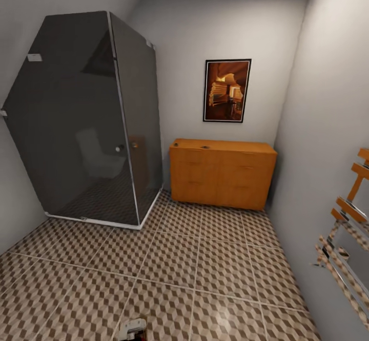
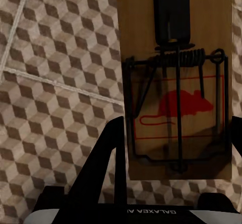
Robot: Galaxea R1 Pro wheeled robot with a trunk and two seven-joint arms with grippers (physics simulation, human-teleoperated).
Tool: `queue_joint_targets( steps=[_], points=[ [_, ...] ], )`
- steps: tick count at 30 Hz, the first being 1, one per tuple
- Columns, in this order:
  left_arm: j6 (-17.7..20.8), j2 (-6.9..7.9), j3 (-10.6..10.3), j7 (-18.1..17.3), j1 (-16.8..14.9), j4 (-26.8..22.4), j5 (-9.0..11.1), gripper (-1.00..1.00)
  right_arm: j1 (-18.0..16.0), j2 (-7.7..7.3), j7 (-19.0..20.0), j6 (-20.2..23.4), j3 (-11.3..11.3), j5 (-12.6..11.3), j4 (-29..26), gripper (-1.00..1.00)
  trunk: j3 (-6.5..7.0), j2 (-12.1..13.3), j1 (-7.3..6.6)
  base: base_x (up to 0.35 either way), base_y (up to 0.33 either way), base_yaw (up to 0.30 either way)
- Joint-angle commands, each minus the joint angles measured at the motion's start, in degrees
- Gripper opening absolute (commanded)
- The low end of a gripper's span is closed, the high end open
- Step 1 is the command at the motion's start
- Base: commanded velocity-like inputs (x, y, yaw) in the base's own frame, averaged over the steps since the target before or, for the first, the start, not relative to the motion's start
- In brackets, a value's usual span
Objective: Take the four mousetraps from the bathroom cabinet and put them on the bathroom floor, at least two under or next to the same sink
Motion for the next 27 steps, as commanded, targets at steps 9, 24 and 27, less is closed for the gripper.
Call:
queue_joint_targets(
  steps=[9, 24, 27],
  points=[
    [0.12, 0.00, -0.43, 0.00, -0.04, -0.01, 0.44, -1.00, -0.08, 0.00, -0.45, -0.28, 0.32, -0.08, 0.21, -1.00, -0.07, -0.05, 0.01, 0.000, 0.000, 0.272],
    [0.12, 0.00, -0.43, 0.00, -0.04, -0.01, 0.43, -1.00, -0.09, -0.03, -0.53, -0.44, 0.32, -0.08, 0.20, -1.00, -0.07, -0.05, 0.01, 0.000, 0.000, 0.286],
    [0.12, 0.00, -0.43, 0.00, -0.04, -0.01, 0.43, -1.00, -0.08, -0.08, -0.53, -0.51, 0.32, -0.08, 0.19, -1.00, -0.07, -0.05, 0.01, 0.000, 0.000, 0.291]
  ],
)
